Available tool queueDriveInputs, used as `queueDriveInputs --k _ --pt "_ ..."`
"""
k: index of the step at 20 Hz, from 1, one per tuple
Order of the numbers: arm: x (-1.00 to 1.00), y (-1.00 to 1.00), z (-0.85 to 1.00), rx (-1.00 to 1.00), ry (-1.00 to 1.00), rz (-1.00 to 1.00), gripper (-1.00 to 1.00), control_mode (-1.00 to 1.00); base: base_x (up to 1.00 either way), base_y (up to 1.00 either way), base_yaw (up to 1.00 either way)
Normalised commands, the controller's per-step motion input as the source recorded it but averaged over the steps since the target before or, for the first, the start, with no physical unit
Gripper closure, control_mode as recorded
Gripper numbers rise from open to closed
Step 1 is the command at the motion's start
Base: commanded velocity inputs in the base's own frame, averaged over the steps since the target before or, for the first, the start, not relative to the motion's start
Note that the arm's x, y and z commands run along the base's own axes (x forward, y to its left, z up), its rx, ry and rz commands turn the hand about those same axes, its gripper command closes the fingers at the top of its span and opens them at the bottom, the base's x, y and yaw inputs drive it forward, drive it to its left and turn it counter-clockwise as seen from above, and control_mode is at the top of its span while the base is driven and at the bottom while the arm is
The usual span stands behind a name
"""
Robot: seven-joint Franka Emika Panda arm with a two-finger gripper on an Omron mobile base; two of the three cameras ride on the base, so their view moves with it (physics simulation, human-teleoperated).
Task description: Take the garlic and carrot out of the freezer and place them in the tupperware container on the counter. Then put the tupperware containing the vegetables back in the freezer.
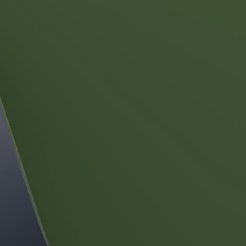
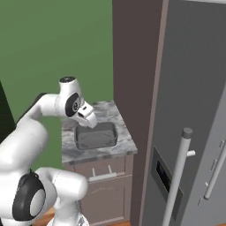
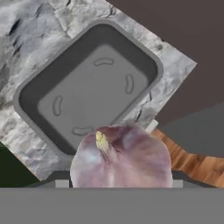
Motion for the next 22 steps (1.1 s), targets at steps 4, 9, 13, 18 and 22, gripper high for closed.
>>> queueDriveInputs --k 4,9,13,18,22 --pt "0.65 0.00 -0.54 0.00 0.04 0.00 1.00 -1.00 0.00 0.00 0.00" --pt "0.50 0.00 -0.51 0.00 0.00 0.01 1.00 -1.00 0.00 0.00 0.00" --pt "0.30 0.00 -0.57 0.01 0.01 0.07 1.00 -1.00 0.00 0.00 0.00" --pt "0.31 -0.04 -0.51 0.03 0.01 0.10 1.00 -1.00 0.00 0.00 0.00" --pt "0.46 -0.01 -0.33 0.02 0.00 0.10 1.00 -1.00 0.00 0.00 0.00"
